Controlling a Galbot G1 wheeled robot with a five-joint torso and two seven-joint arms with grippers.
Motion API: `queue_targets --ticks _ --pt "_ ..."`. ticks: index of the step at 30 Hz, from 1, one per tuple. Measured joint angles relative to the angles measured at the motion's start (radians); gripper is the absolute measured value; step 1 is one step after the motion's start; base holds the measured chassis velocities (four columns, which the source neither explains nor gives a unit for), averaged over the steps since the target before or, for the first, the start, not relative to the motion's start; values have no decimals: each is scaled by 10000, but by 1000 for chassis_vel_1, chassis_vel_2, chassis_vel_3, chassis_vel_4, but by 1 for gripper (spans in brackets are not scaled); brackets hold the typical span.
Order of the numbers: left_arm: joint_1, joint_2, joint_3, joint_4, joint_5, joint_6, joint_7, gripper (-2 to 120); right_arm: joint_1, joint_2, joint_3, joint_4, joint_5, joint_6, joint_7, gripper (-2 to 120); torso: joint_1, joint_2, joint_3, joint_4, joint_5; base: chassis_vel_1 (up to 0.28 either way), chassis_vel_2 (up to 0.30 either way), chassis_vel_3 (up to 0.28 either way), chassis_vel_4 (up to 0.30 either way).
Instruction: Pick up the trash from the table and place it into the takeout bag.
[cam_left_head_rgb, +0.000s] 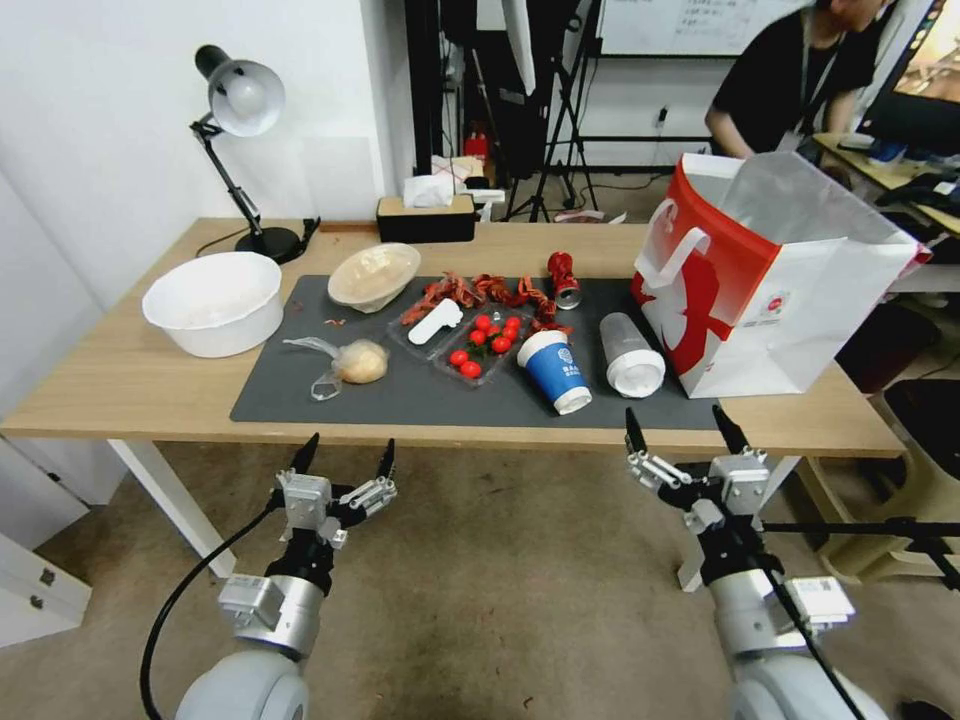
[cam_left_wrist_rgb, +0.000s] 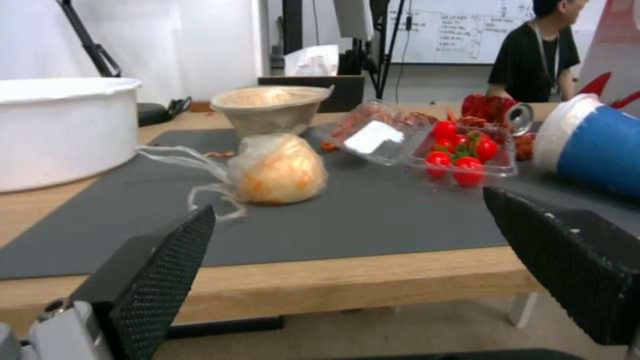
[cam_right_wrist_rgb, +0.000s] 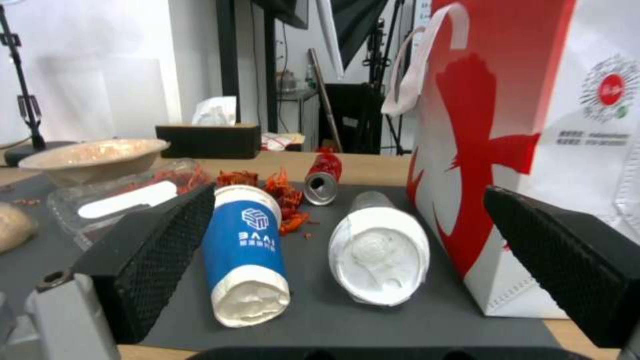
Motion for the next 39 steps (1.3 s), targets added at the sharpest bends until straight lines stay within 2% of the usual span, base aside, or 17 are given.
queue_targets --ticks 12,15,19,25,29,32,39 --pt "119 -114 -65 -187 -86 -126 -39 100 1297 -1420 -226 -770 1289 -570 751 100 1 0 0 -3 0 0 0 0 0" --pt "170 -167 -88 -187 -86 -128 -38 100 2008 -1994 -244 -1068 2080 -976 980 100 0 0 0 -1 -2 0 0 0 0" --pt "173 -191 -109 -134 -48 -138 -42 100 2808 -2360 -397 -1593 2627 -1192 1175 100 1 0 1 -2 0 0 0 0 0" --pt "184 -291 -77 -60 47 -165 -43 100 3570 -2597 -652 -2153 3177 -1391 1377 100 1 0 1 -2 -1 0 0 0 0" --pt "171 -364 -60 -40 72 -167 -45 100 4188 -2739 -911 -2539 3547 -1892 1682 100 1 0 1 -2 -2 0 0 0 0" --pt "155 -366 -142 -33 59 -154 -31 100 4732 -2854 -1213 -2931 3849 -2703 2184 100 1 0 1 -4 -1 0 0 0 0" --pt "193 -404 -238 -22 34 -150 -30 100 5340 -2863 -1587 -3420 4380 -3264 2922 100 1 0 1 -2 -2 0 0 0 0"
